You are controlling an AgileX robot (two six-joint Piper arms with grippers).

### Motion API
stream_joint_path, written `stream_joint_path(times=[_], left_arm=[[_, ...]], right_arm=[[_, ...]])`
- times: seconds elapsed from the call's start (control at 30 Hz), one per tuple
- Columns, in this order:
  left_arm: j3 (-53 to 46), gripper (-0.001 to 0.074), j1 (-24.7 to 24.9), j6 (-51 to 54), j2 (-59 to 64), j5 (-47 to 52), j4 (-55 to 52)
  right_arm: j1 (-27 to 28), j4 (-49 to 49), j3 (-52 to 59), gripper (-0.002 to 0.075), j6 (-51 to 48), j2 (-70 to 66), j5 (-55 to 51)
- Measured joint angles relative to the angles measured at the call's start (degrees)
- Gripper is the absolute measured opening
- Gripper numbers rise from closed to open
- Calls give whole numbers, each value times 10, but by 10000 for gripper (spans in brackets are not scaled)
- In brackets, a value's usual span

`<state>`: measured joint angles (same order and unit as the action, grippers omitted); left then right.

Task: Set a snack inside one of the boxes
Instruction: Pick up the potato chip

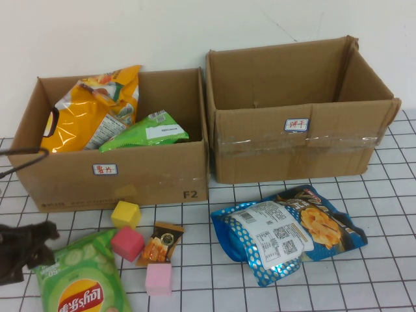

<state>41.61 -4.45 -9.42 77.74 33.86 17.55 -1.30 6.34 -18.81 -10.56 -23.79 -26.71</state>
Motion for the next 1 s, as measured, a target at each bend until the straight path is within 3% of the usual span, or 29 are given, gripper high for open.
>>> stream_joint_path(times=[0.37,0.83,1.0], left_arm=[[85,425,-27,20,145,27,57],[96,427,-27,18,198,26,42],[99,376,-27,38,206,21,54]], right_arm=[[0,-9,0,-1,-1,0,2],[0,-17,0,-1,-2,0,2],[0,-19,0,-1,-2,0,2]])
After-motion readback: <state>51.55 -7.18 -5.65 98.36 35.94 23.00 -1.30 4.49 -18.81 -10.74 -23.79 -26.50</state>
